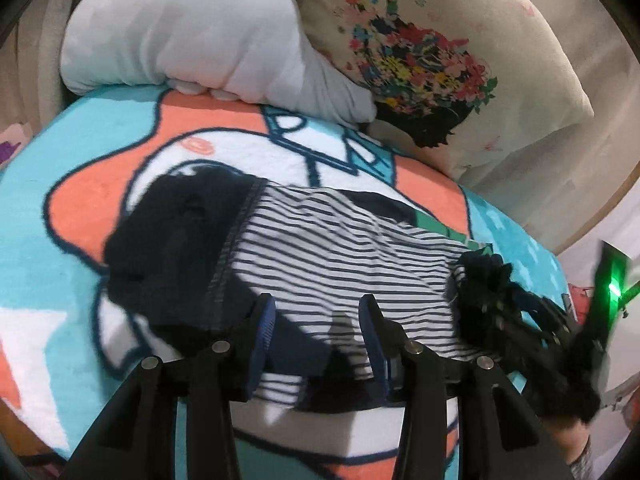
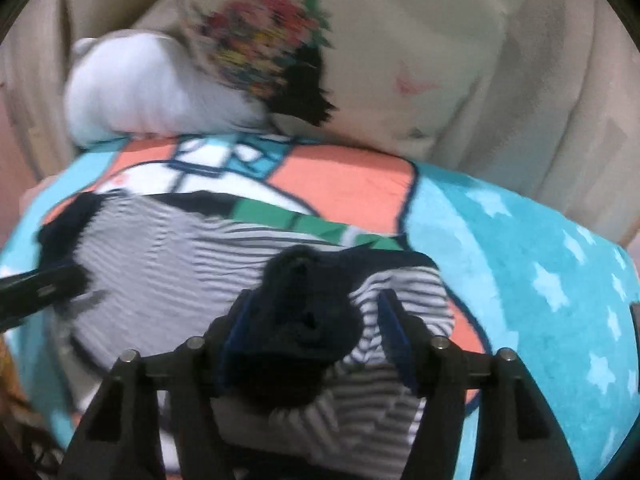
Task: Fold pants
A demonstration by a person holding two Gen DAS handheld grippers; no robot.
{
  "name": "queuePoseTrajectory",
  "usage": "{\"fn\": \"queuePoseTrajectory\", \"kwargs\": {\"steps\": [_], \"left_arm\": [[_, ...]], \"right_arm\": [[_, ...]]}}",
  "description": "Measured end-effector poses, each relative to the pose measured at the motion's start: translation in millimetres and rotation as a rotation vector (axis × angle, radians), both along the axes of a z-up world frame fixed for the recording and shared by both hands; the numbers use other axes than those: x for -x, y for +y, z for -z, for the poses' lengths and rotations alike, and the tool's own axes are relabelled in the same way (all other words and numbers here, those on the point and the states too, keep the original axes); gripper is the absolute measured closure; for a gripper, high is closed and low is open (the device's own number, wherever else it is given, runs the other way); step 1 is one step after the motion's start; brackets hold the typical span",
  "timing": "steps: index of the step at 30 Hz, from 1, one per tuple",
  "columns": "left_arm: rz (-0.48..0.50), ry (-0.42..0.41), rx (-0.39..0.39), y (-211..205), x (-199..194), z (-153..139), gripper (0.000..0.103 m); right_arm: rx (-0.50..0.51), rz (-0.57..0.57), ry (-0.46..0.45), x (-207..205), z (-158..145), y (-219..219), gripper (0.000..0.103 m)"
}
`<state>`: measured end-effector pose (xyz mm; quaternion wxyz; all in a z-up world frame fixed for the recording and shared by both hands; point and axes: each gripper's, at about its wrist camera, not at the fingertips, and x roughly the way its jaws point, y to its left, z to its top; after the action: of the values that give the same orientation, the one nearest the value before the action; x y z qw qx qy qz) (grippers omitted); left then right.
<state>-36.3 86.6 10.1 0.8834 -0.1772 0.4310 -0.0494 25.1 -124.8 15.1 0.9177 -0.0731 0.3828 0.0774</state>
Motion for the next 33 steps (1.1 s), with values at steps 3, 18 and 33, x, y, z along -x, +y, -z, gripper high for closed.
{"fn": "queuePoseTrajectory", "kwargs": {"steps": [3,18,33], "left_arm": [[-0.004,-0.014,0.022,13,5,-2,0.057],[-0.061,-0.087,0.067,62,27,-17,0.052],[-0.174,-0.021,0.107,109,29,7,0.05]], "right_arm": [[-0.038,0.042,0.037,-11,5,-13,0.084],[-0.389,-0.092,-0.047,34,-59,-18,0.054],[-0.165,-0.063,0.15,3,-25,26,0.077]]}}
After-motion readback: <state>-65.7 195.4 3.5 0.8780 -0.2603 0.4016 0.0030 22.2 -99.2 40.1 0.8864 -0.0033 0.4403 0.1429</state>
